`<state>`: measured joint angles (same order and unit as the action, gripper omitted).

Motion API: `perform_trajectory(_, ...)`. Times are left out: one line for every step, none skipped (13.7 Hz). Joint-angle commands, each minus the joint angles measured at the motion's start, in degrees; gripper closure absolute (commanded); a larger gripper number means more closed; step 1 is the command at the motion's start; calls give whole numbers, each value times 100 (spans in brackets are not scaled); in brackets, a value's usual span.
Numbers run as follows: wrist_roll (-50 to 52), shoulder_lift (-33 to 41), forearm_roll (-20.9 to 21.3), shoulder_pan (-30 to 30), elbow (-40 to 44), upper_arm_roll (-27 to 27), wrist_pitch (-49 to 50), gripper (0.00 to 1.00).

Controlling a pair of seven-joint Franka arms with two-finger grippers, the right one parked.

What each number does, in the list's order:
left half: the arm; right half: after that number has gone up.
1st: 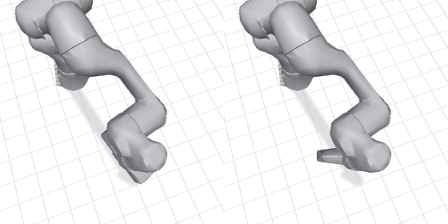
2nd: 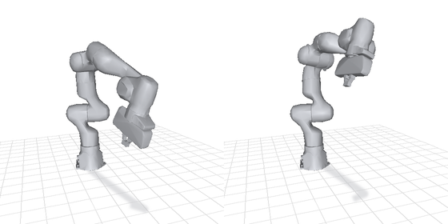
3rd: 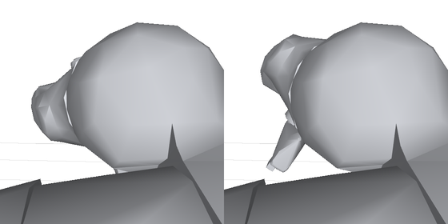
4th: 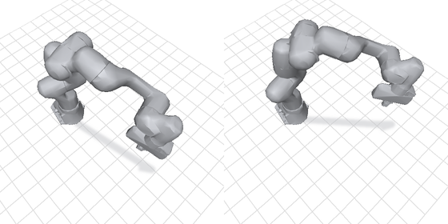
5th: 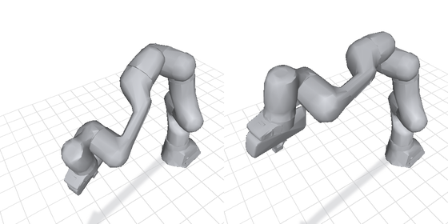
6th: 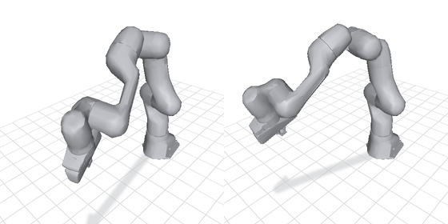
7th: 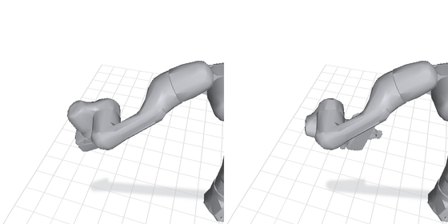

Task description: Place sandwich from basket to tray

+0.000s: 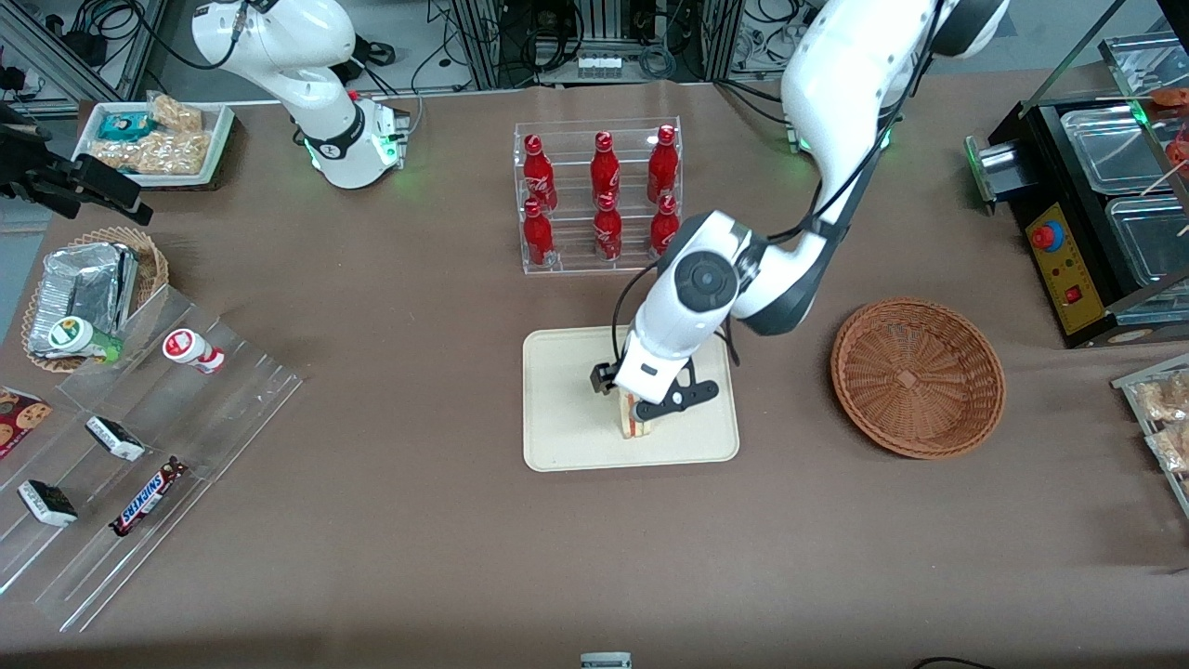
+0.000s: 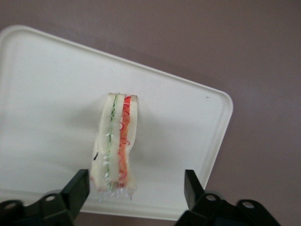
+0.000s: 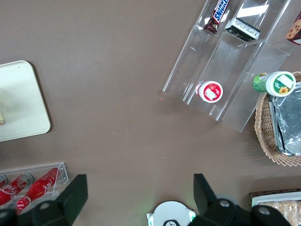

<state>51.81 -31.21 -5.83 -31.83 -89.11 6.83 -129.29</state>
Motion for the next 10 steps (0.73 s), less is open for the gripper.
perform_trajectory(-22,606,904,18,-107,-59,770,0)
perform_trajectory(-57,825,943,106,-141,-68,1026,0)
perform_trajectory(-92,914,899,394,-159,-59,1168,0)
perform_trajectory(-110,941,795,640,-150,-51,1204,0)
perform_trajectory(-127,1002,776,782,-185,-59,1213,0)
perform_trajectory(-240,1064,776,1027,-307,-59,1265,0)
perform_trajectory(-511,1195,776,1238,-448,-51,1361,0)
perform_trajectory(-888,1344,776,1449,-597,-59,1502,0)
perform_trajectory(-1205,1476,776,1669,-677,-59,1703,0)
perform_trajectory(-1513,1590,776,1897,-695,-59,1975,0)
